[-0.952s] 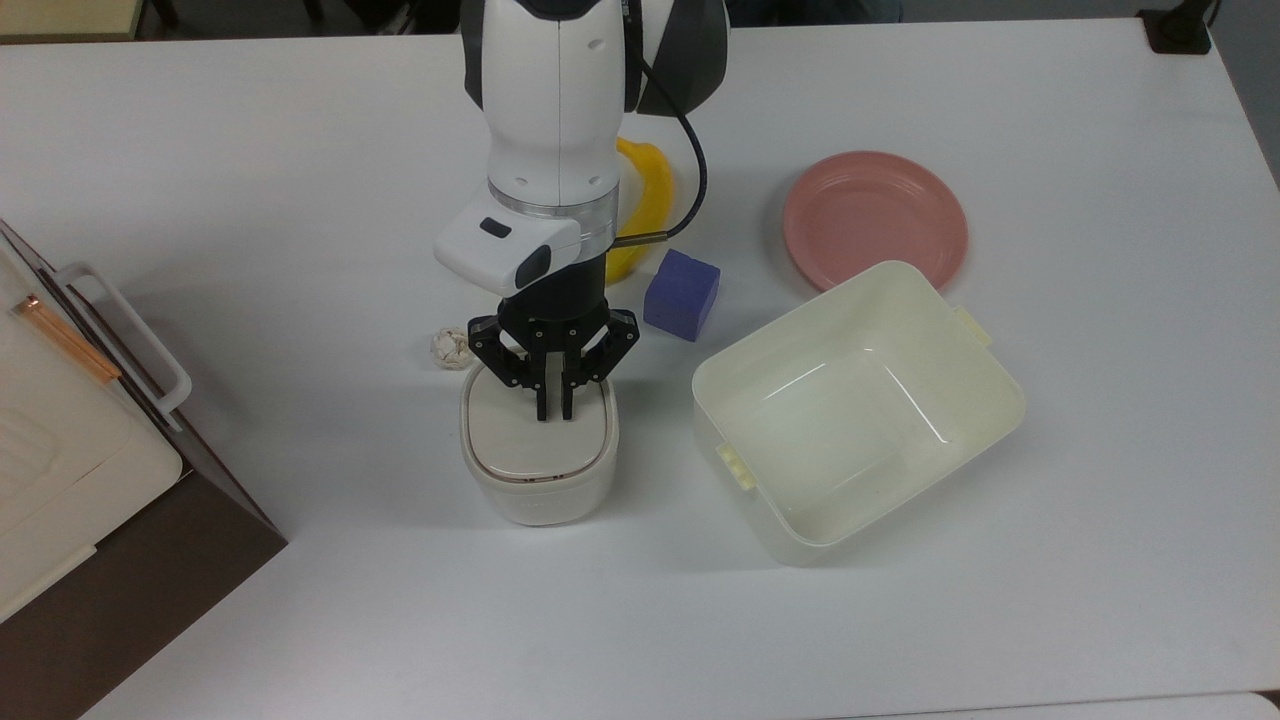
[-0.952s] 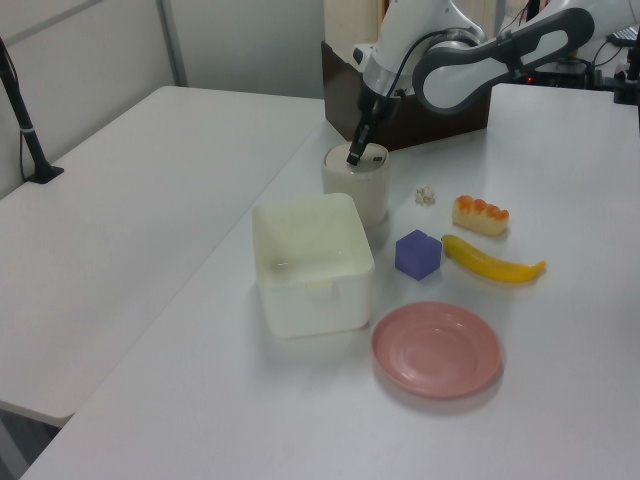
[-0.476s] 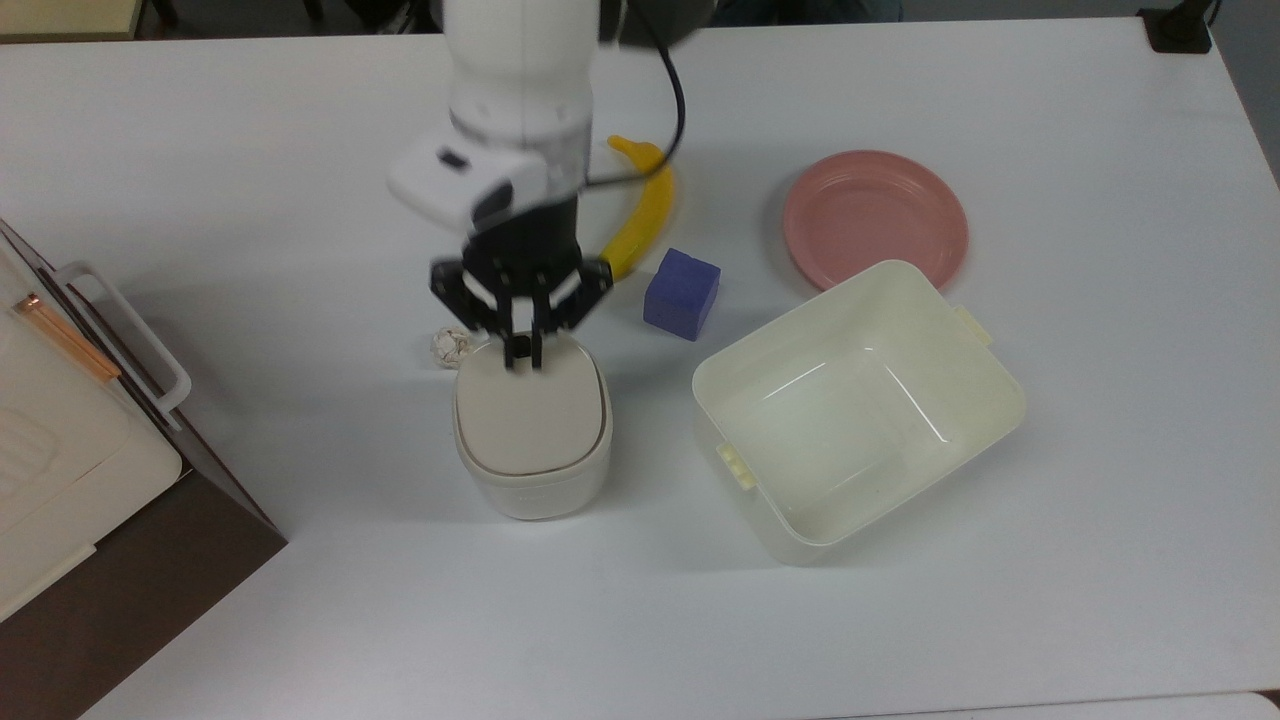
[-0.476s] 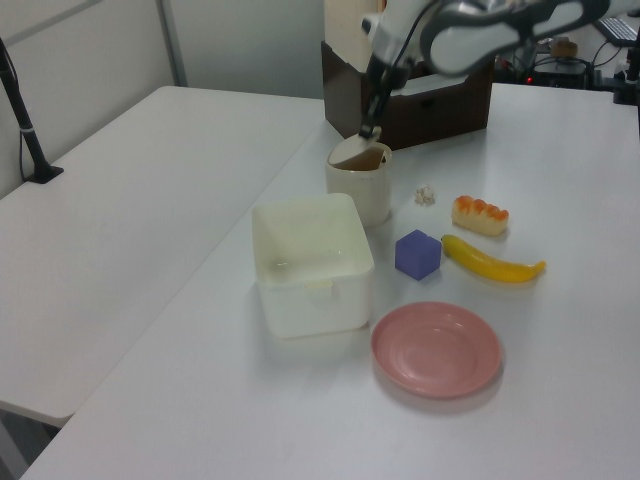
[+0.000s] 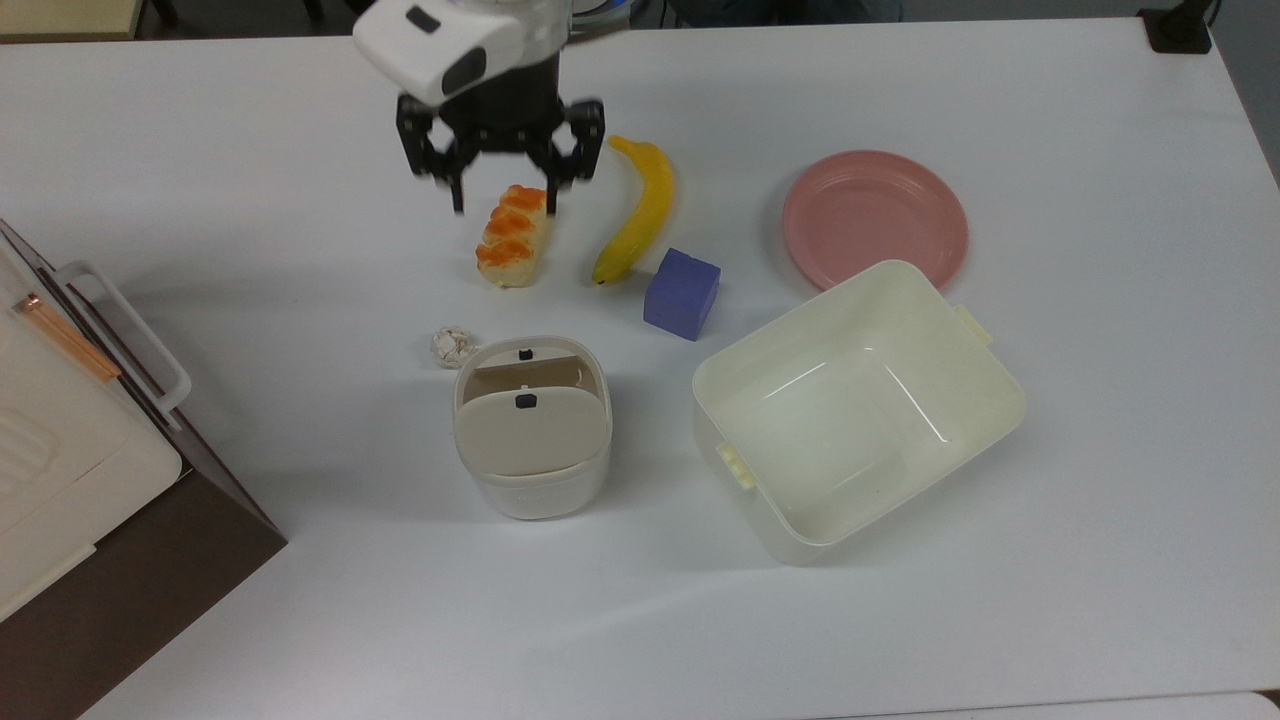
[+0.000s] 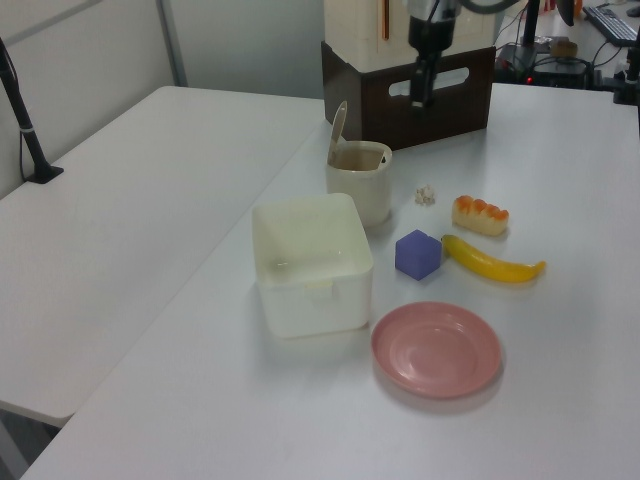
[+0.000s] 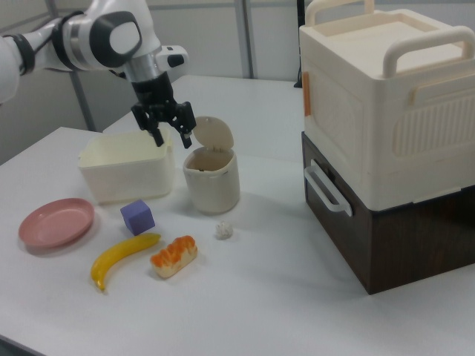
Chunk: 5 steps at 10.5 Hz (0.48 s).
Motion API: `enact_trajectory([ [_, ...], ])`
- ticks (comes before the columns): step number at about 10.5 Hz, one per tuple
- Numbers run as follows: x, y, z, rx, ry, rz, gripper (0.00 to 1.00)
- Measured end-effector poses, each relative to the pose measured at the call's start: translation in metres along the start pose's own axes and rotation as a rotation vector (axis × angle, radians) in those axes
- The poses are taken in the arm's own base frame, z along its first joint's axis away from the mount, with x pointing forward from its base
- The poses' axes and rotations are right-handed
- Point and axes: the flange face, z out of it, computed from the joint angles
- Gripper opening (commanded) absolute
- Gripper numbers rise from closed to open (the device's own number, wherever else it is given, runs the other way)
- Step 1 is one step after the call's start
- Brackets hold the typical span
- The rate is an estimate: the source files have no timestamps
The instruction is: Open the trash can
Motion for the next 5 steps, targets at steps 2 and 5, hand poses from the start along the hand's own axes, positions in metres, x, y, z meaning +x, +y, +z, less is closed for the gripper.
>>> enact_trajectory([
  [2, -0.021, 0.001, -0.021, 0.014, -0.064, 0.007, 1.0],
  [5, -0.031, 0.005, -0.039, 0.042, -0.064, 0.023, 1.0],
])
